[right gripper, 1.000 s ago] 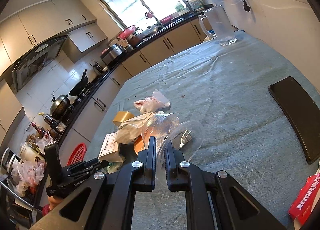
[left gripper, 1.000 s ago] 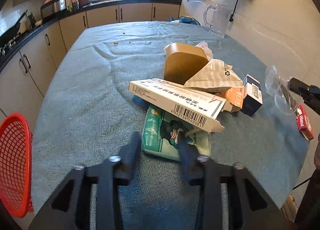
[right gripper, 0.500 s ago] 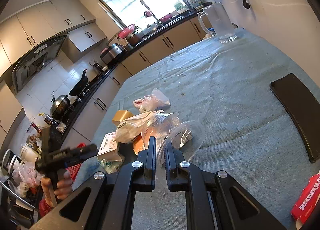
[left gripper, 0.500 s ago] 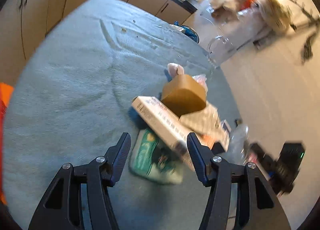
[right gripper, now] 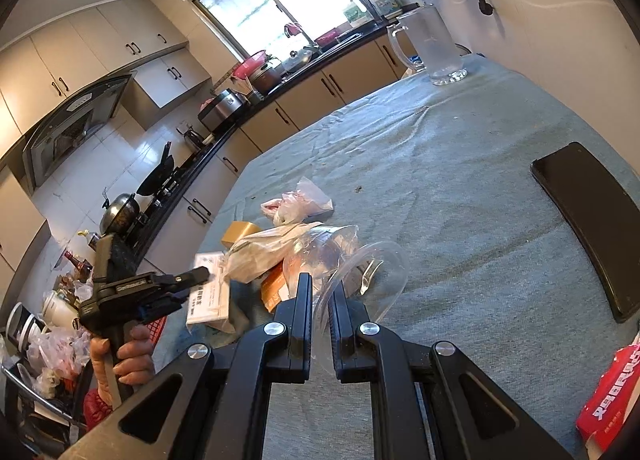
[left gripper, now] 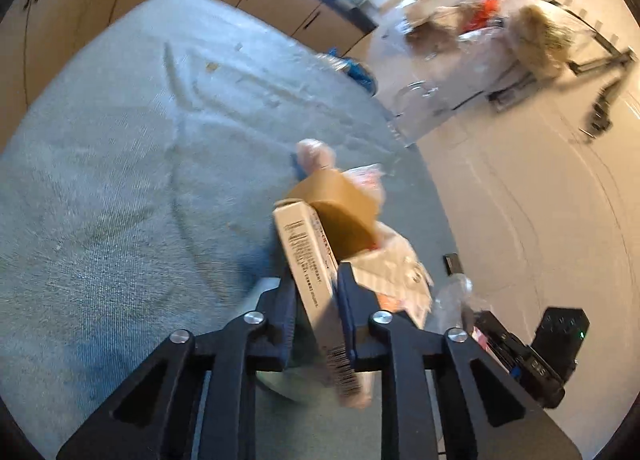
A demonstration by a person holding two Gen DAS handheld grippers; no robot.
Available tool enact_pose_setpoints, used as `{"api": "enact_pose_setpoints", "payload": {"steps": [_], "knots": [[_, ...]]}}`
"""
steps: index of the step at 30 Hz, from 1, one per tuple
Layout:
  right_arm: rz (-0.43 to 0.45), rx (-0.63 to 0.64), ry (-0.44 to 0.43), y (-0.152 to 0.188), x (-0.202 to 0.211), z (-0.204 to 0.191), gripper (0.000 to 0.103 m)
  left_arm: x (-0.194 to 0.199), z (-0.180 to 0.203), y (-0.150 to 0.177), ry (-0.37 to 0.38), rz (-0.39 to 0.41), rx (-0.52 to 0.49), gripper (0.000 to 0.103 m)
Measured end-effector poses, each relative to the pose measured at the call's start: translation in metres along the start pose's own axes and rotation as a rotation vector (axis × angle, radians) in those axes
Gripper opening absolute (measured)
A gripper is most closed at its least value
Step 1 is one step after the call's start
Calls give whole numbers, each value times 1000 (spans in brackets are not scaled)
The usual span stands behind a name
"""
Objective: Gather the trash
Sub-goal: 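Carry the white box and clear cups over the red mesh basket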
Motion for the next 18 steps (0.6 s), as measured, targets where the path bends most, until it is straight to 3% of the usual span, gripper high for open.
{"api": "enact_pose_setpoints", "payload": {"steps": [7,18], "knots": [[10,53,-27,3,-2,-23,9,38,30,10,-62,123,-162,13],[-14,144,-108,15,-23,-68,9,72,39,33,-201,234,-312,13]]}}
Point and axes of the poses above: each gripper's, at about its wrist camera, not at the fingertips, and x roughly against the way its jaws point, z to its right, y to its underside, the point moved 3 cm from there along -x, roughly the way its jaws point, and after that the axes turned 2 degrees about x, right-handed, at the moved point
